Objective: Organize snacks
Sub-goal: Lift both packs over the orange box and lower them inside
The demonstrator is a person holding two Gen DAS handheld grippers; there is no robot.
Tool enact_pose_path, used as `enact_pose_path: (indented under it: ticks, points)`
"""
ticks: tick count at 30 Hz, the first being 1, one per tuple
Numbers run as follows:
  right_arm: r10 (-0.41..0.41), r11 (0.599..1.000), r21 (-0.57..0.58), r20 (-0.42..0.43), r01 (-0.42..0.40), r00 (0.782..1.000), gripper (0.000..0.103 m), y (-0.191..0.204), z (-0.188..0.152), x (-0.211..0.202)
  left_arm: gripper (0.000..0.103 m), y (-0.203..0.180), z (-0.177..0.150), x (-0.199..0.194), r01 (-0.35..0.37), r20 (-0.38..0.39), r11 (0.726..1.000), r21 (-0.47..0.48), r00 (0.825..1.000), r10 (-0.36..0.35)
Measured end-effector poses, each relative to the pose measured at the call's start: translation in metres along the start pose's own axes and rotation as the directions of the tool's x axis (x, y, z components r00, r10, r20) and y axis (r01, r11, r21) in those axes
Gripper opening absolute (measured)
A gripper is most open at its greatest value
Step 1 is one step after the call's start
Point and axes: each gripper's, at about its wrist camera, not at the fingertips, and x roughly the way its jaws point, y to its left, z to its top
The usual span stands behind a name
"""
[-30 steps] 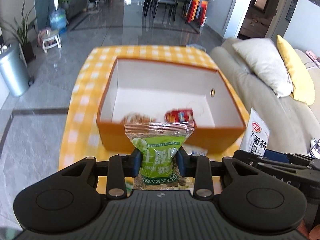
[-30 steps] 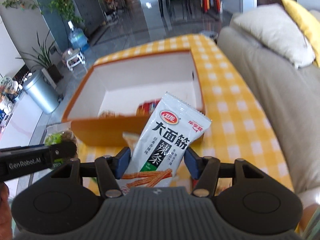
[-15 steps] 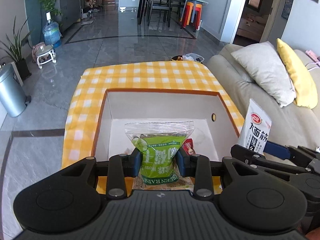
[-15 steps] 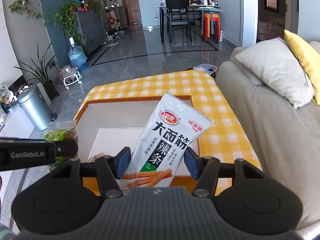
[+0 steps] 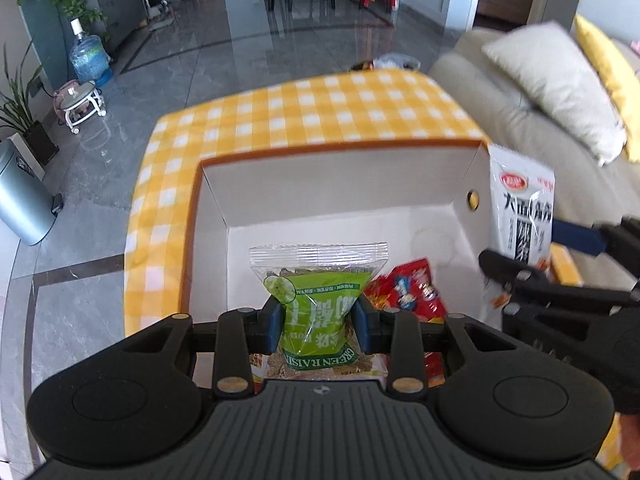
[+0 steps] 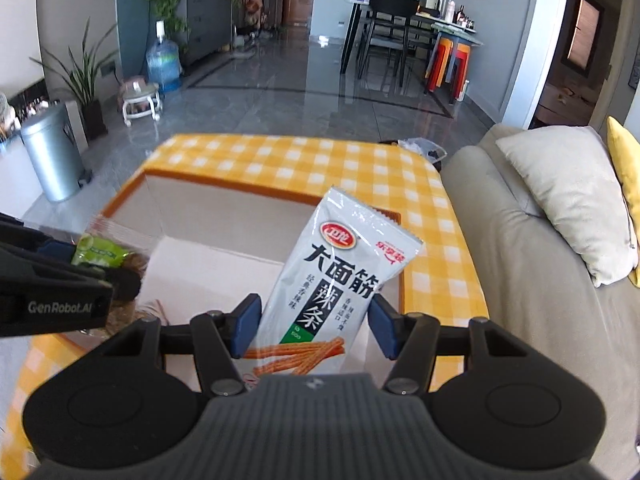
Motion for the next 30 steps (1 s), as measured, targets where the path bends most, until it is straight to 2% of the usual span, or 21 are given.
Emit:
enact_pose_path:
  ticks: [5,17,21,30]
  points:
    - [-0.007,1.0,-0.022,-0.04,0.006,0.999,0.054,-0.002,-0.002,0.022,0.039,-0.002,-0.001,0.022,-0.002,-0.059,1.0,0.009,0.998,0.002]
    - [-0.049,0.996,-0.076,-0.148,0.038,0.988,0.053,0.004,-0.012,0.059,0.039,-0.008,-0.003,0.053,-0.043,-0.14,0.998,0.053,0.989,0.05]
    - [-0.073,0.992,-0.116,-0.172,0.053,0.982,0.053,0.009,-0.016,0.065,0.04,-0.01,-0.003,0.056,-0.052,-0.143,0.996,0.076,0.988,0.062]
    - [-0.071,0.993,-0.109,-0.181,0.052,0.981,0.054,0.008,-0.016,0.063,0.04,-0.013,0.002,0.052,-0.043,-0.124,0.996,0.08,0.991,0.053]
